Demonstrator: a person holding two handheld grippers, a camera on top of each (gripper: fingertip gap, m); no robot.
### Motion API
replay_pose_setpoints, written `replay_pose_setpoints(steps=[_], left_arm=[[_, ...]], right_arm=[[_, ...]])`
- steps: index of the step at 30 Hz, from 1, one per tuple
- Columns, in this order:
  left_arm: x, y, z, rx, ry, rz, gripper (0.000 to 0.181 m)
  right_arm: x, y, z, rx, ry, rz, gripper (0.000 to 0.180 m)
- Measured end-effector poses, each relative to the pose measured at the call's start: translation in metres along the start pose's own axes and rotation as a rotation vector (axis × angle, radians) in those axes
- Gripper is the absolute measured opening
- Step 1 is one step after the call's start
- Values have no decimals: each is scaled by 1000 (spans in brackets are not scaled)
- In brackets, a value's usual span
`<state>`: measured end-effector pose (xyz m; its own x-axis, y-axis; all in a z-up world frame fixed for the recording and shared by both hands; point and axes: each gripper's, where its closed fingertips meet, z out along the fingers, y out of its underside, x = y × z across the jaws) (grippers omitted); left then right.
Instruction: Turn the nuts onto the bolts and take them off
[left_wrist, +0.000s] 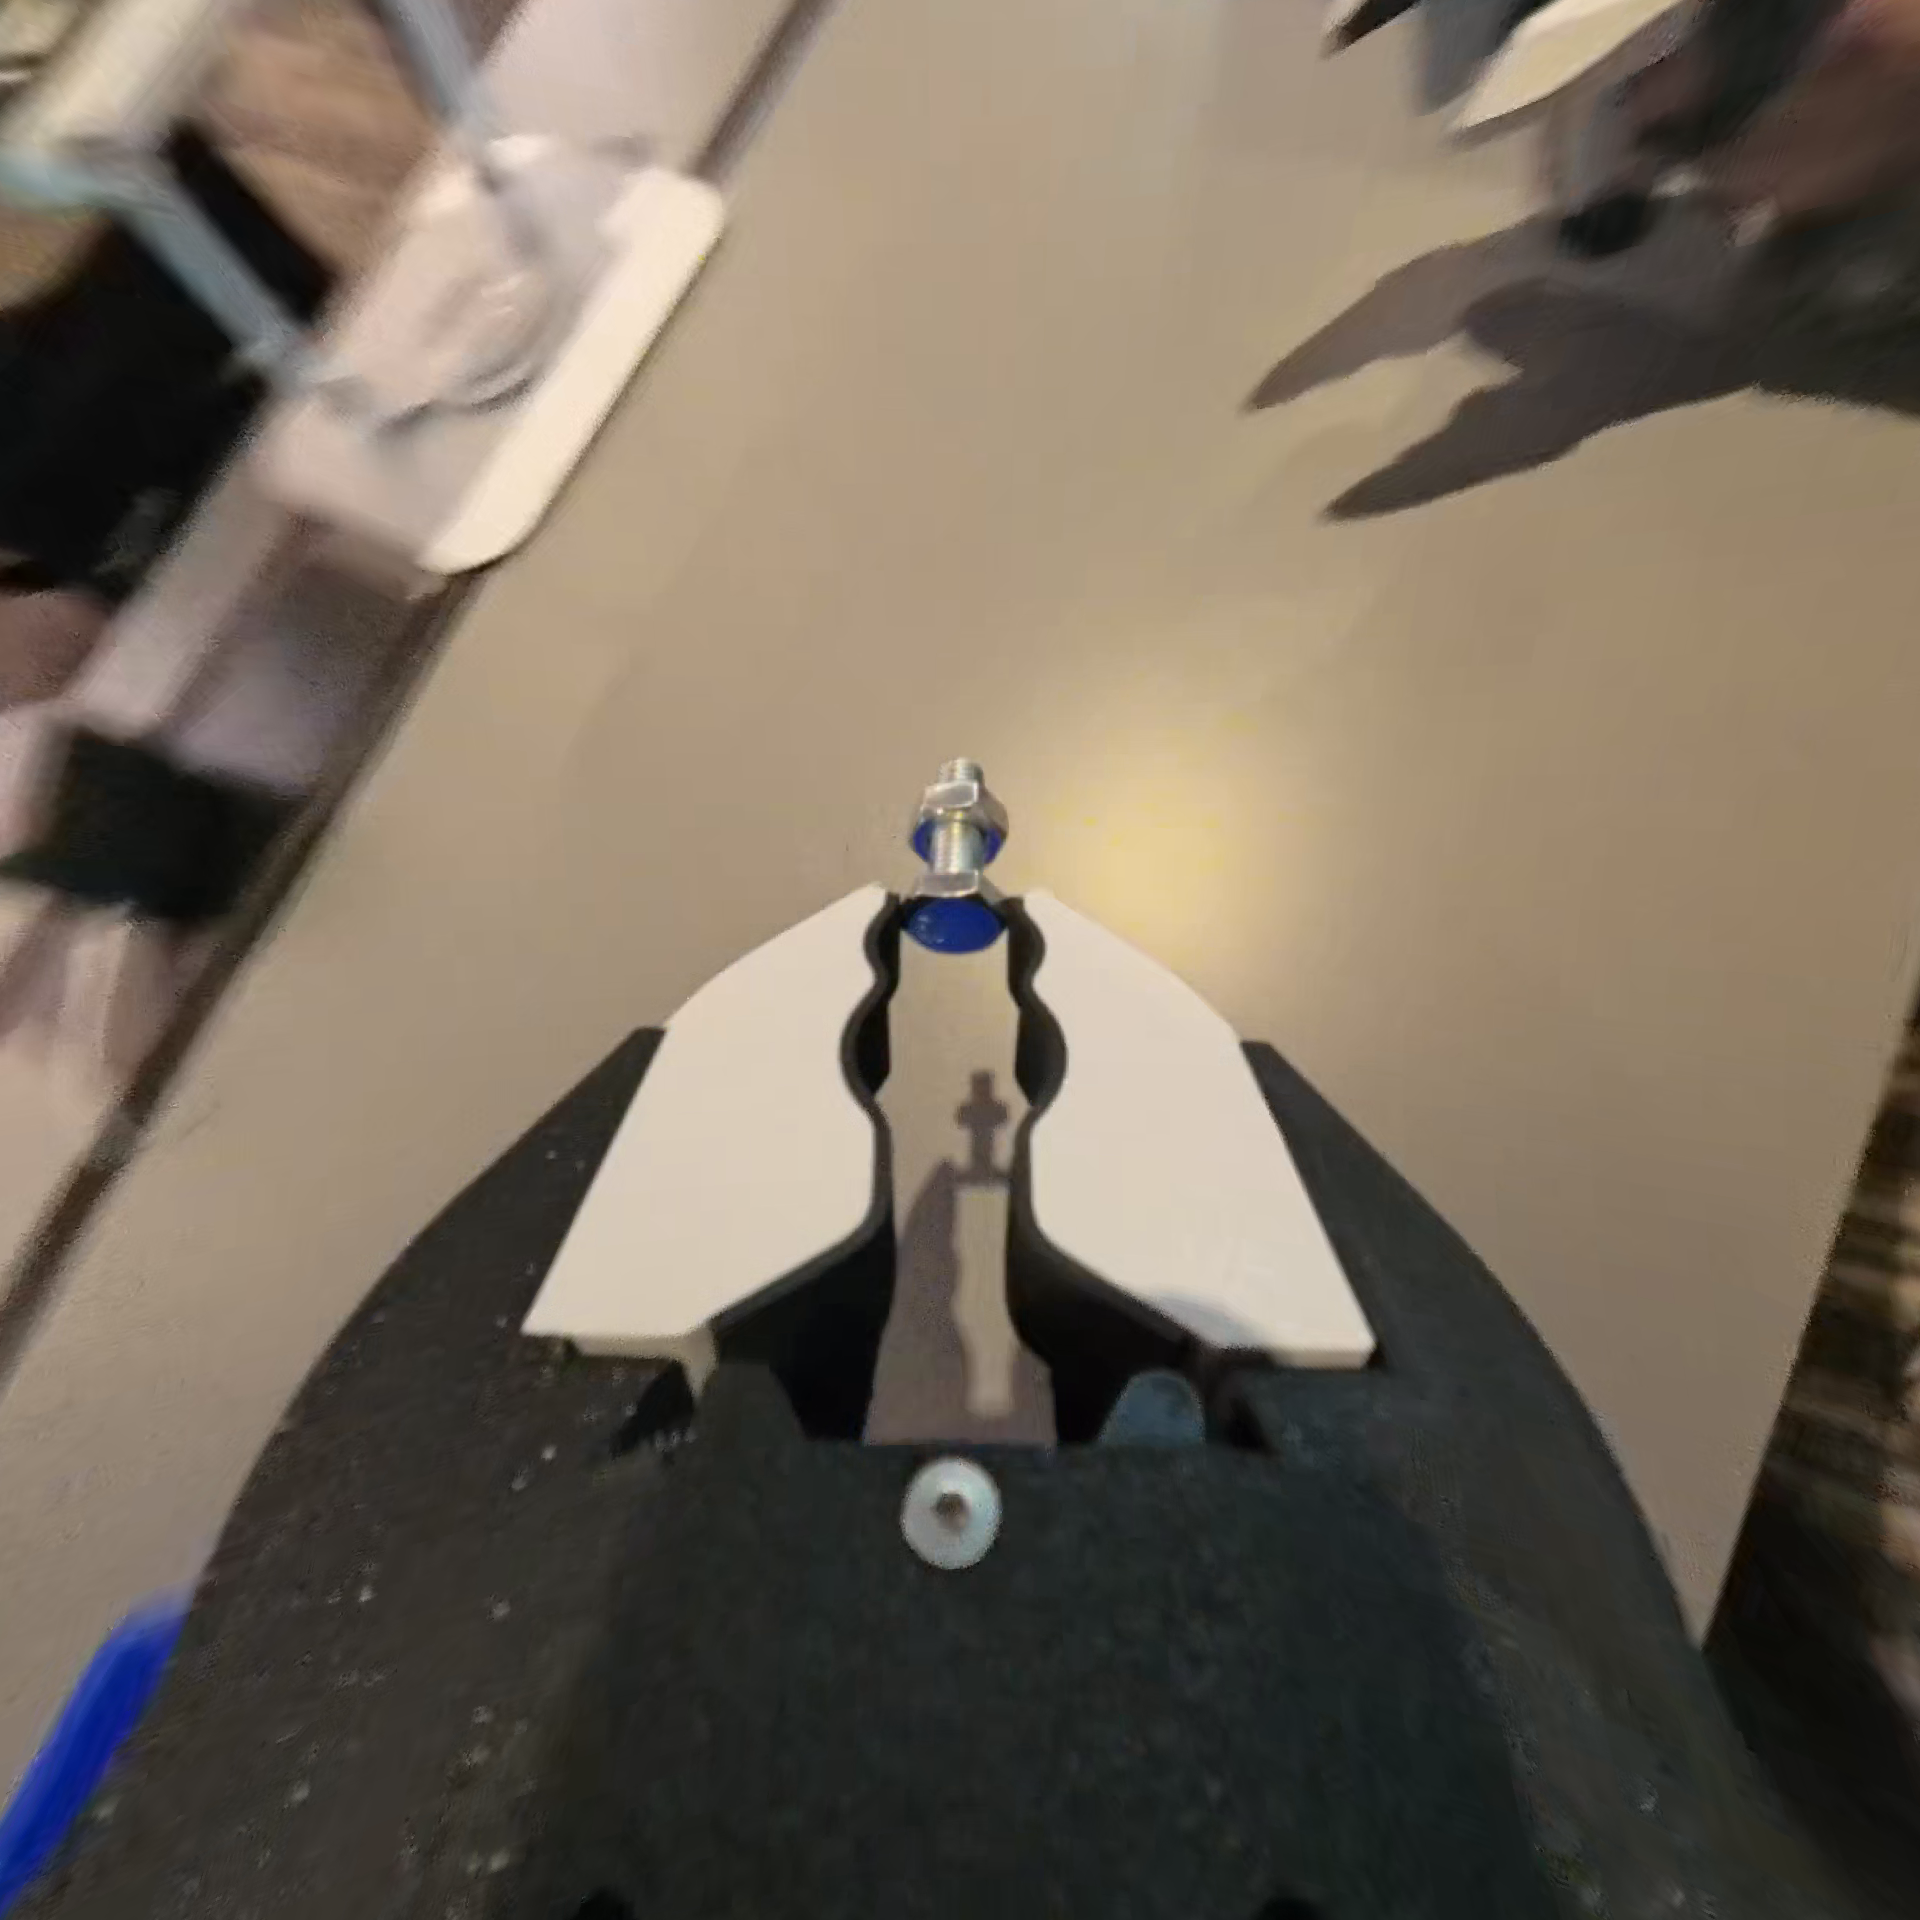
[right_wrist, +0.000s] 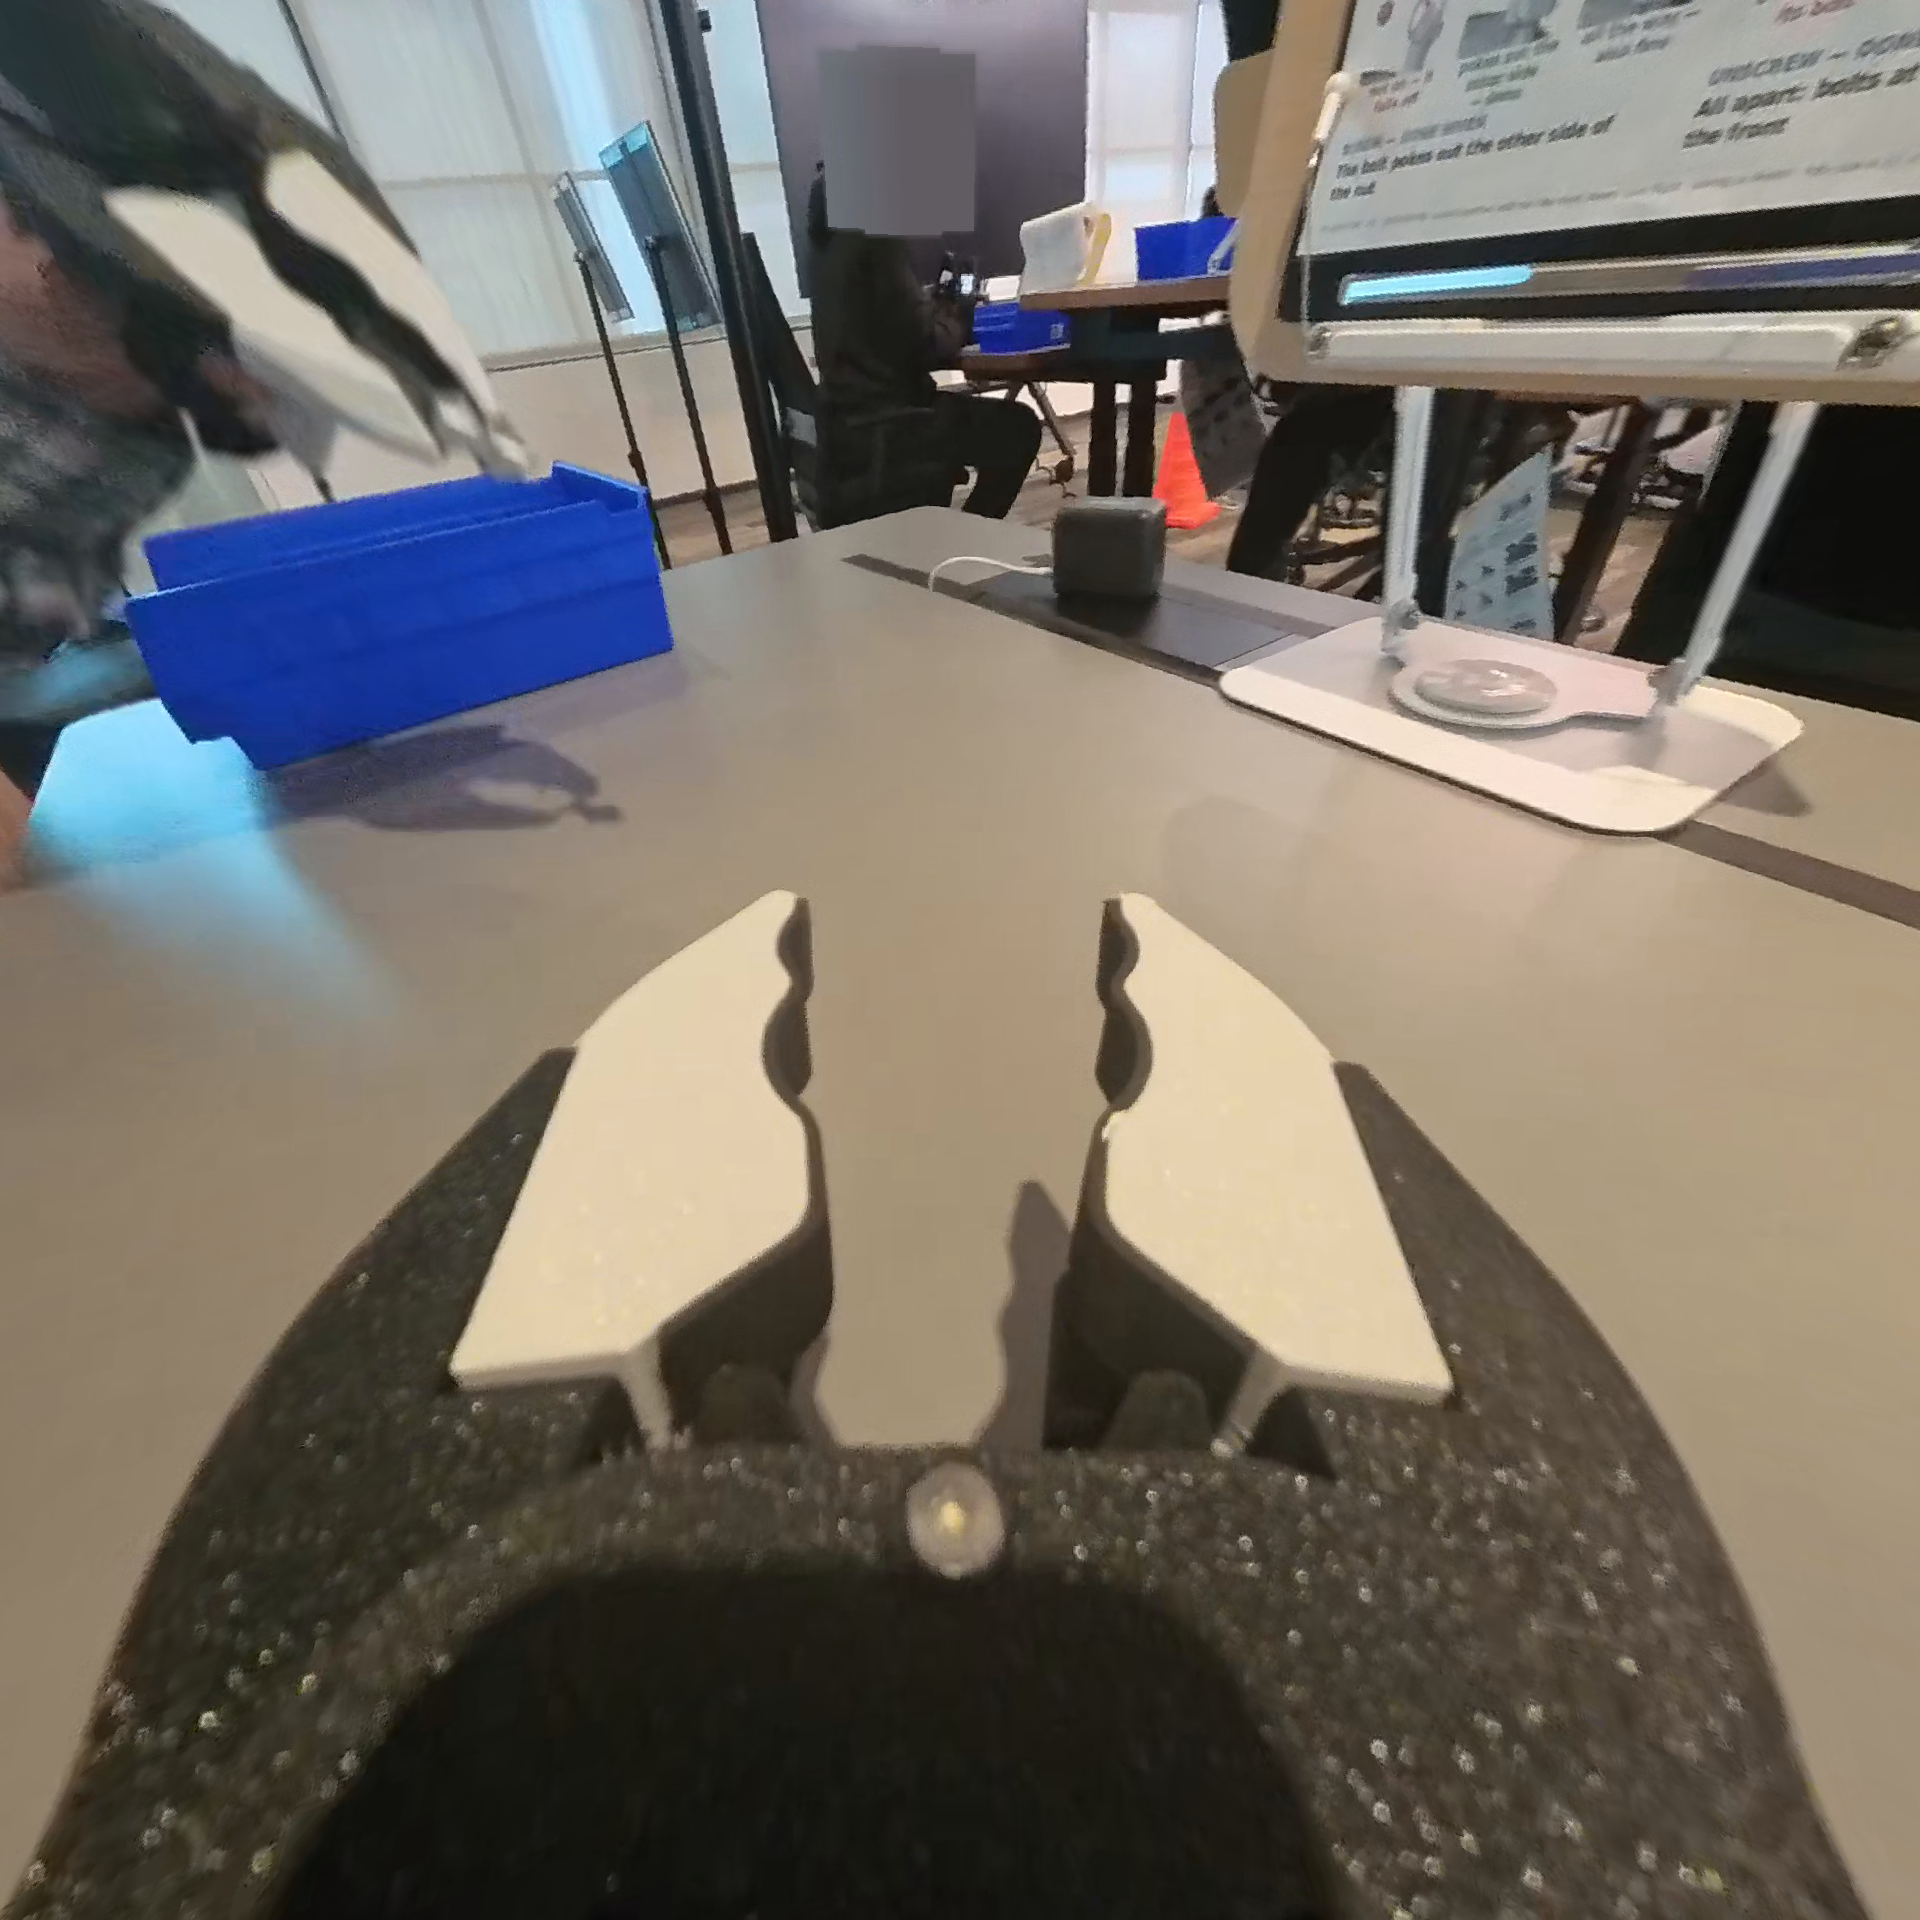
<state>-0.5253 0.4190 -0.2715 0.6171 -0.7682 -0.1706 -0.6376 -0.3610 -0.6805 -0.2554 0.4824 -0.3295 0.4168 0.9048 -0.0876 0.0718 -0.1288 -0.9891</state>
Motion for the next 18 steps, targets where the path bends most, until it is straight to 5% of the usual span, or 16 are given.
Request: replay_pose_setpoints(steps=[1,5,8,18], left_arm=[[20,-12,30,16,74,4,19],[83,-27,136,-47,284,24,19],[111,-29,178,-98,381,52,19],[121,1,202,-307,432,130,19]], right_arm=[[3,0,-1,3,9,5,52],[13,1,-6,12,26,36,52],[13,5,-6,-5,4,47,52],[-23,38,12,-224,-167,-74,47]])
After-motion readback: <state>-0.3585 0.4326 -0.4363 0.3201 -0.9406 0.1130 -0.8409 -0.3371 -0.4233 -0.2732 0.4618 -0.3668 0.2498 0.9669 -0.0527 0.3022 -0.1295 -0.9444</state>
